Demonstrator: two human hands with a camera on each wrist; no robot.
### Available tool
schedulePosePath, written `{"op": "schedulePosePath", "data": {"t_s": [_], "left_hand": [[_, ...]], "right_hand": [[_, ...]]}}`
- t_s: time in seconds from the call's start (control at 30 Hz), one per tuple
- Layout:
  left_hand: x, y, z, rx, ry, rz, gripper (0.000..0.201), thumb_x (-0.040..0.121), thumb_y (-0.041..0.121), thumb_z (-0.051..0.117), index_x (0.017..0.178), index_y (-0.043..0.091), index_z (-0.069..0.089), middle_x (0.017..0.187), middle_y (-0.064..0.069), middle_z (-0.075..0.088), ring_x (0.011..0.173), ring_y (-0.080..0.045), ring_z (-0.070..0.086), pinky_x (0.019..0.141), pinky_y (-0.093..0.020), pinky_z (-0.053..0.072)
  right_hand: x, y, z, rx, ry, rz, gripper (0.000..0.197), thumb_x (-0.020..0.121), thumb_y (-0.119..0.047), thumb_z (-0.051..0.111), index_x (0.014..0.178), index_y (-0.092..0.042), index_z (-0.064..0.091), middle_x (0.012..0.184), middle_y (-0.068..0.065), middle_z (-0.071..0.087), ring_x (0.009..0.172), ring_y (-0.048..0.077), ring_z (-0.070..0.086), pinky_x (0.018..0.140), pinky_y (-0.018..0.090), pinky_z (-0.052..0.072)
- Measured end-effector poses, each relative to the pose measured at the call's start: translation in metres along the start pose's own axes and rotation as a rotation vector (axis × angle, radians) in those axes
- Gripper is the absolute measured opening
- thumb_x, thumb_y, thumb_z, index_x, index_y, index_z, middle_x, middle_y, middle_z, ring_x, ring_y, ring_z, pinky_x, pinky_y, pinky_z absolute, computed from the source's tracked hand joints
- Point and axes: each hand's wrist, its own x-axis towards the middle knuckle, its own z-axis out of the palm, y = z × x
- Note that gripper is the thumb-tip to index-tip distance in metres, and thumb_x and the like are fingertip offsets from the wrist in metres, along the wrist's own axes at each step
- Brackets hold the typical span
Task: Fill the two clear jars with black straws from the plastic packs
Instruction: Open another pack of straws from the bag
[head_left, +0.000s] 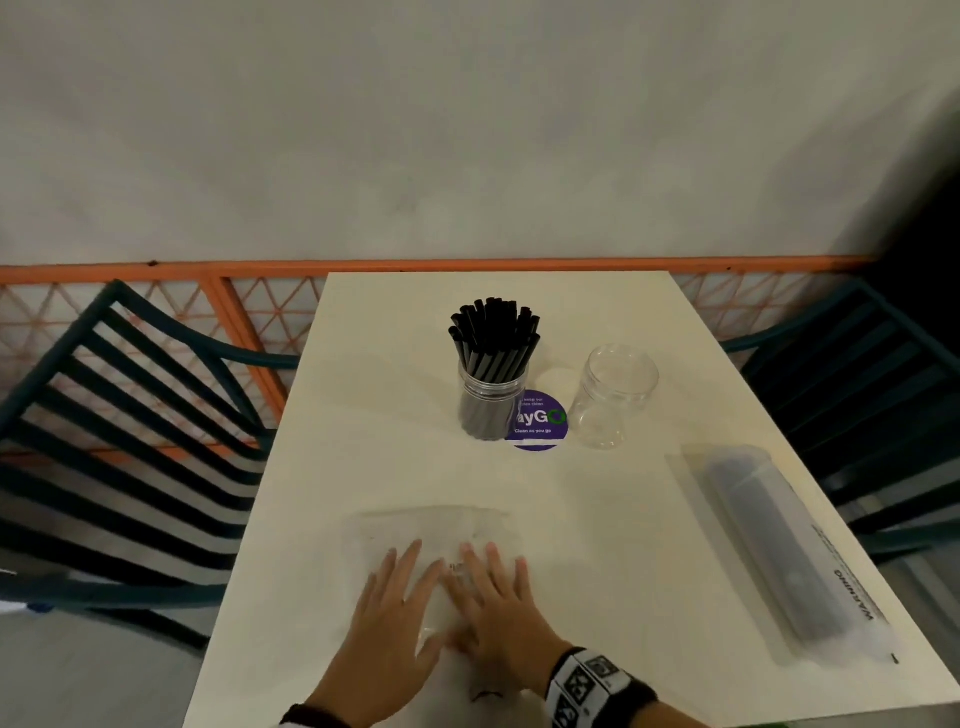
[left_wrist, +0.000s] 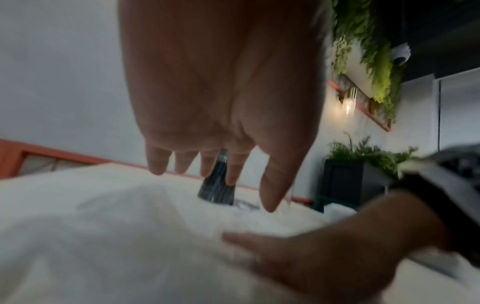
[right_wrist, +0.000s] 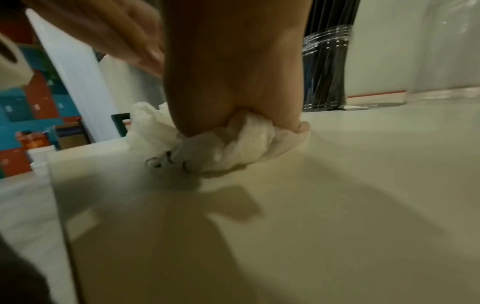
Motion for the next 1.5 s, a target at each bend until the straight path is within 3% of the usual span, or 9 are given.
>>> {"op": "schedulePosePath", "data": {"t_s": [0.07, 0.17, 0.23, 0.37, 0.47, 0.73, 0.97, 1.3, 1.5], "left_hand": [[0.008, -0.006, 0.013, 0.126, -0.118, -0.048, 0.047, 0.079, 0.042, 0.031, 0.12, 0.022, 0.045, 0.134, -0.01, 0.043, 0.115, -0.033, 0.056, 0.107, -0.03, 0.031], [0.015, -0.03, 0.053, 0.264, -0.188, -0.023, 0.048, 0.068, 0.036, 0.035, 0.108, 0.013, 0.048, 0.115, -0.012, 0.051, 0.101, -0.04, 0.057, 0.114, -0.032, -0.007], [0.015, -0.034, 0.052, 0.281, -0.166, -0.016, 0.051, 0.065, 0.036, 0.038, 0.109, 0.011, 0.051, 0.115, -0.013, 0.054, 0.105, -0.037, 0.047, 0.113, -0.032, -0.006], [0.019, -0.025, 0.018, 0.134, -0.242, -0.085, 0.061, 0.062, 0.026, 0.044, 0.119, 0.005, 0.055, 0.127, -0.02, 0.051, 0.113, -0.044, 0.054, 0.104, -0.047, 0.035], [0.022, 0.005, -0.001, 0.009, -0.206, -0.065, 0.061, 0.082, 0.028, 0.031, 0.143, 0.02, 0.024, 0.153, -0.006, 0.022, 0.141, -0.03, 0.019, 0.114, -0.039, 0.017], [0.054, 0.12, -0.009, -0.527, -0.07, 0.104, 0.033, 0.092, 0.016, 0.046, 0.106, 0.046, 0.047, 0.114, 0.024, 0.054, 0.104, 0.008, 0.054, 0.08, -0.002, 0.036], [0.094, 0.19, 0.011, -0.726, -0.079, 0.047, 0.029, 0.09, 0.011, 0.05, 0.101, 0.037, 0.056, 0.113, 0.007, 0.062, 0.095, 0.003, 0.057, 0.077, -0.002, 0.041], [0.099, 0.208, 0.034, -0.879, -0.046, -0.438, 0.054, 0.093, 0.044, 0.037, 0.139, 0.017, 0.028, 0.143, -0.013, 0.04, 0.13, -0.027, 0.039, 0.106, -0.035, 0.03], [0.093, 0.193, 0.035, -0.966, 0.111, -0.467, 0.024, 0.091, 0.026, 0.052, 0.111, 0.012, 0.056, 0.085, -0.003, 0.062, 0.075, -0.021, 0.057, 0.071, -0.029, 0.044]], "right_hand": [[-0.005, -0.001, -0.021, 0.02, -0.03, -0.12, 0.068, 0.092, -0.058, 0.002, 0.146, -0.023, 0.019, 0.153, 0.011, 0.023, 0.139, 0.039, 0.021, 0.099, 0.061, 0.04], [-0.019, 0.01, -0.05, 0.325, -0.045, -0.23, 0.048, 0.099, -0.039, 0.029, 0.143, -0.019, 0.03, 0.156, 0.004, 0.019, 0.145, 0.022, 0.005, 0.117, 0.044, 0.001], [-0.03, 0.028, -0.063, 0.544, 0.13, -0.135, 0.038, 0.098, -0.03, 0.038, 0.133, -0.016, 0.048, 0.149, 0.002, 0.035, 0.142, 0.014, 0.02, 0.116, 0.028, 0.008], [-0.059, 0.108, -0.07, 0.603, 0.552, 0.182, 0.021, 0.091, -0.017, 0.055, 0.108, -0.013, 0.066, 0.115, 0.006, 0.063, 0.111, 0.019, 0.057, 0.095, 0.017, 0.036], [-0.086, 0.181, -0.075, 0.537, 0.696, 0.475, 0.02, 0.087, -0.009, 0.056, 0.105, -0.009, 0.066, 0.11, 0.012, 0.065, 0.104, 0.028, 0.058, 0.087, 0.026, 0.041], [-0.133, 0.285, -0.054, 0.604, 0.362, 0.93, 0.069, 0.083, -0.051, 0.057, 0.135, -0.015, 0.032, 0.124, 0.018, 0.05, 0.112, 0.037, 0.049, 0.097, 0.047, 0.041], [-0.13, 0.287, -0.044, 0.616, 0.23, 0.542, 0.096, 0.073, -0.054, 0.068, 0.144, -0.012, 0.021, 0.134, 0.013, 0.038, 0.119, 0.031, 0.045, 0.099, 0.04, 0.042], [-0.137, 0.262, -0.054, 0.009, 0.307, -0.177, 0.056, 0.063, -0.057, 0.063, 0.11, -0.031, 0.049, 0.101, -0.004, 0.055, 0.087, 0.016, 0.056, 0.073, 0.026, 0.044], [-0.144, 0.263, -0.055, 0.012, 0.306, -0.188, 0.063, 0.058, -0.062, 0.063, 0.113, -0.036, 0.047, 0.12, -0.005, 0.052, 0.101, 0.015, 0.055, 0.081, 0.028, 0.048]]}}
